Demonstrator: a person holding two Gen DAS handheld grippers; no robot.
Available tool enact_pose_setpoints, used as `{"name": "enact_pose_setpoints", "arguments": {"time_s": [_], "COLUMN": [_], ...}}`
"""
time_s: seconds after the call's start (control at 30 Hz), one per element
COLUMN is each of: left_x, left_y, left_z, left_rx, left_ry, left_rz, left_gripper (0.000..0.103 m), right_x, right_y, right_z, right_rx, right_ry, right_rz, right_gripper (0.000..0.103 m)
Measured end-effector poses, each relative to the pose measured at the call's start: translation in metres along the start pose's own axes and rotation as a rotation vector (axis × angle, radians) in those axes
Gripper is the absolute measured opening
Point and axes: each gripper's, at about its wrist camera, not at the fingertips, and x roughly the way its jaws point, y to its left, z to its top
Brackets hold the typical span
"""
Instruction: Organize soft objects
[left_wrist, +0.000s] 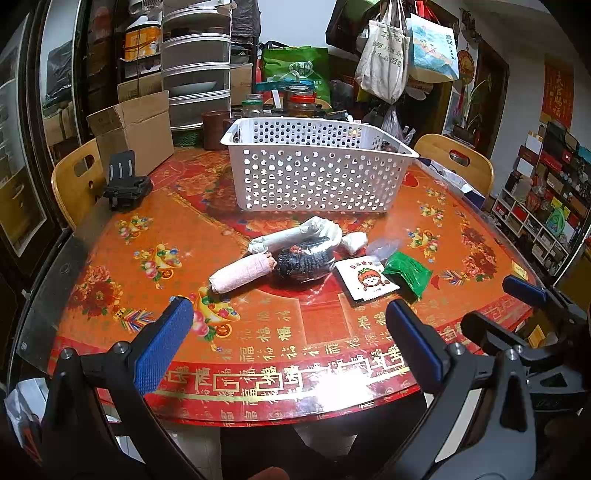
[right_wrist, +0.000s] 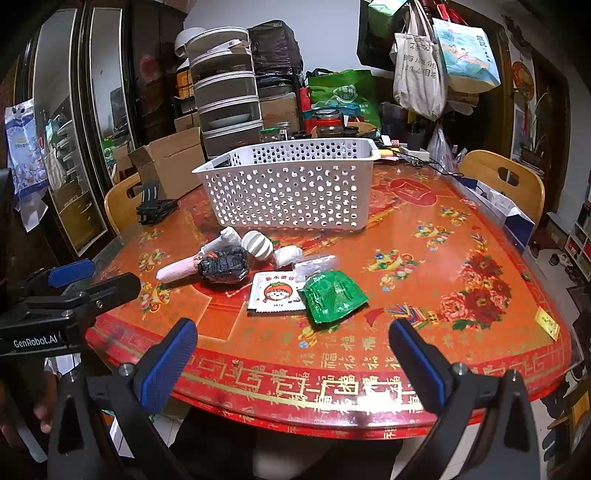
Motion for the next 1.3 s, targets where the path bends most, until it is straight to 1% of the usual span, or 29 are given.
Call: {"name": "enact_pose_setpoints", "arguments": {"time_s": [1.3], "left_x": [-0.0008], "left_y": [0.0007], "left_z": [-0.0006], "left_rx": [-0.003], "left_ry": [0.002], "left_rz": [-0.005], "left_gripper": [0.103], "right_x": [0.0001], "right_y": [-0.0001], "right_z": [-0.002], "right_rx": [-0.009], "right_ry": [0.012], "right_rz": [-0.008], "right_gripper": [0.103]}}
